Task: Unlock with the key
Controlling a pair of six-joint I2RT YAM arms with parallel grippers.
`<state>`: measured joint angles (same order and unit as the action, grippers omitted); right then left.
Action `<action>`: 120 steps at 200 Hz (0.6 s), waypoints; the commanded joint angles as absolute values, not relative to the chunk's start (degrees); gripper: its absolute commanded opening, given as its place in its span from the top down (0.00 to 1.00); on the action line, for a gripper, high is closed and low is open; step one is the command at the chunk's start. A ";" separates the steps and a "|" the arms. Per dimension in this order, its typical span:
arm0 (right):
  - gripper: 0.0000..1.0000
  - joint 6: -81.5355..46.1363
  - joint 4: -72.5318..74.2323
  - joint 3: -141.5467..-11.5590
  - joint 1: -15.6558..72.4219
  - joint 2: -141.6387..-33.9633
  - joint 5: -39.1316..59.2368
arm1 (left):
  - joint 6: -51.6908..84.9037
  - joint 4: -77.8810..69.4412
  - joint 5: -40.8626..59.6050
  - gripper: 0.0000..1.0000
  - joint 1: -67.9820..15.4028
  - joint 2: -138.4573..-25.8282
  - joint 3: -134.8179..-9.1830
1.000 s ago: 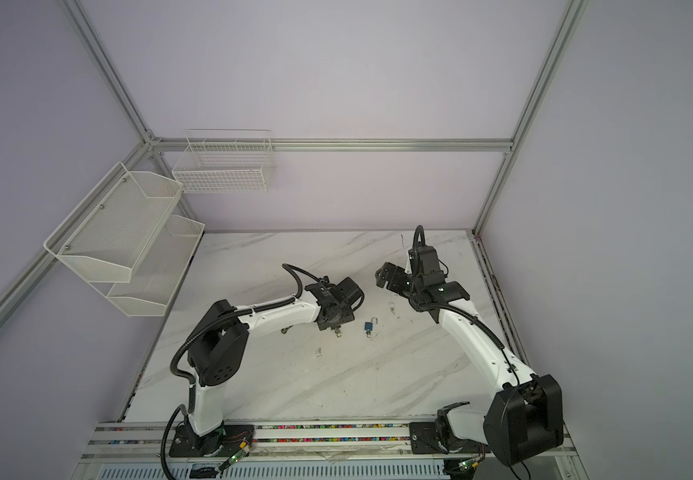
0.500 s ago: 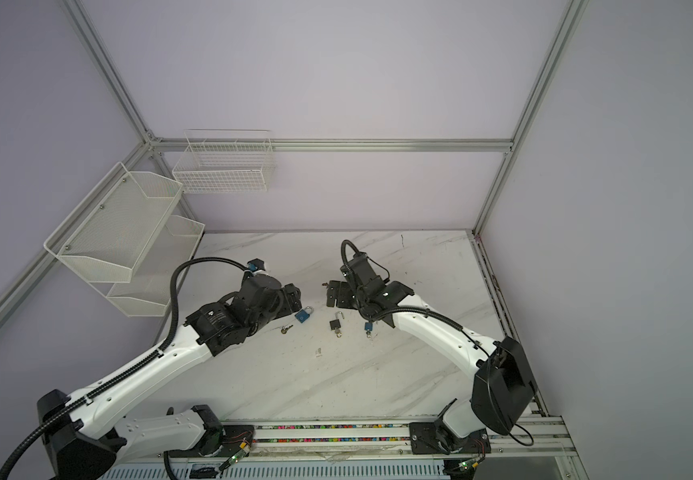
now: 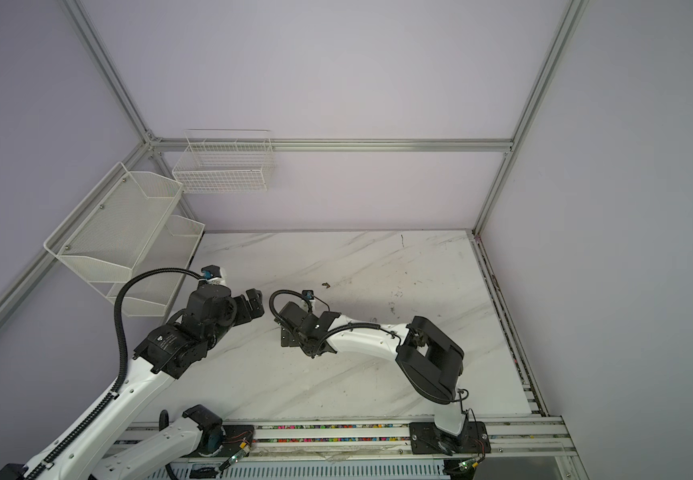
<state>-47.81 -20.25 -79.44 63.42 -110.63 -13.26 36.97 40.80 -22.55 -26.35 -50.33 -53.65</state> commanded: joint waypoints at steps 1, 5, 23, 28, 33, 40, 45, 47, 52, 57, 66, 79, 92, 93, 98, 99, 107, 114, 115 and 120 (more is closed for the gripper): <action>0.10 -52.37 -18.13 -84.50 63.89 -115.83 -15.29 | 37.97 40.49 -22.64 0.00 -23.66 -48.43 -49.59; 0.11 -52.30 -18.50 -85.64 64.04 -116.97 -15.52 | 38.39 40.21 -22.68 0.00 -23.07 -48.22 -49.06; 0.14 -51.72 -19.04 -89.27 64.27 -120.77 -16.24 | 40.41 39.99 -22.03 0.00 -19.87 -47.20 -47.98; 0.16 -51.28 -18.93 -90.03 64.23 -121.69 -16.22 | 40.79 39.91 -21.67 0.00 -19.08 -46.97 -47.76; 0.17 -51.03 -19.04 -91.14 64.25 -122.54 -16.02 | 41.02 39.61 -21.26 0.00 -18.33 -46.73 -47.60; 0.19 -50.35 -19.37 -92.59 64.24 -123.78 -15.97 | 41.13 39.19 -20.78 0.00 -17.55 -46.43 -47.25; 0.21 -49.51 -19.55 -93.75 64.25 -124.64 -16.23 | 41.20 38.79 -20.51 0.00 -16.93 -46.34 -46.97; 0.21 -49.20 -19.70 -94.25 64.25 -125.01 -16.38 | 41.22 38.72 -20.35 0.00 -16.78 -46.35 -46.88; 0.23 -48.61 -20.20 -95.40 64.25 -125.91 -16.71 | 41.30 38.42 -20.21 0.00 -16.32 -46.40 -46.56; 0.24 -48.20 -20.66 -96.41 64.25 -126.69 -16.94 | 41.31 38.23 -19.97 0.00 -15.79 -46.53 -46.33; 0.27 -46.76 -20.83 -97.96 64.25 -127.81 -16.82 | 41.31 38.12 -19.61 0.00 -14.90 -46.89 -46.10; 0.32 -44.80 -20.45 -98.98 64.20 -128.62 -16.70 | 40.93 37.40 -18.73 0.00 -13.88 -47.43 -45.89; 0.36 -42.54 -19.71 -99.46 64.17 -129.31 -16.29 | 40.82 36.91 -17.62 0.00 -13.08 -47.71 -45.57; 0.36 -42.28 -19.70 -99.48 64.16 -129.39 -16.19 | 40.85 36.87 -17.60 0.00 -13.04 -47.76 -45.55; 0.37 -41.60 -19.95 -99.88 64.16 -129.80 -15.98 | 40.95 36.89 -17.37 0.00 -12.74 -47.82 -45.53; 0.37 -41.54 -20.04 -100.00 64.12 -129.85 -15.94 | 40.96 36.90 -17.34 0.00 -12.70 -47.82 -45.53; 0.41 -40.78 -20.95 -100.80 63.94 -130.62 -15.64 | 41.20 36.93 -17.07 0.00 -12.37 -47.91 -45.37; 0.44 -39.88 -21.20 -101.04 63.72 -130.96 -15.24 | 41.50 37.08 -16.97 0.00 -12.10 -47.86 -45.27; 0.45 -39.76 -21.19 -101.06 63.72 -131.00 -15.18 | 41.54 37.13 -16.96 0.00 -12.07 -47.84 -45.22; 0.46 -38.96 -21.02 -101.05 63.64 -131.02 -14.69 | 41.78 37.24 -16.89 0.00 -11.88 -47.83 -45.07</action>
<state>-43.27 -19.22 -99.35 63.81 -129.84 -14.94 40.32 39.40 -18.48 -12.93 -48.12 -47.31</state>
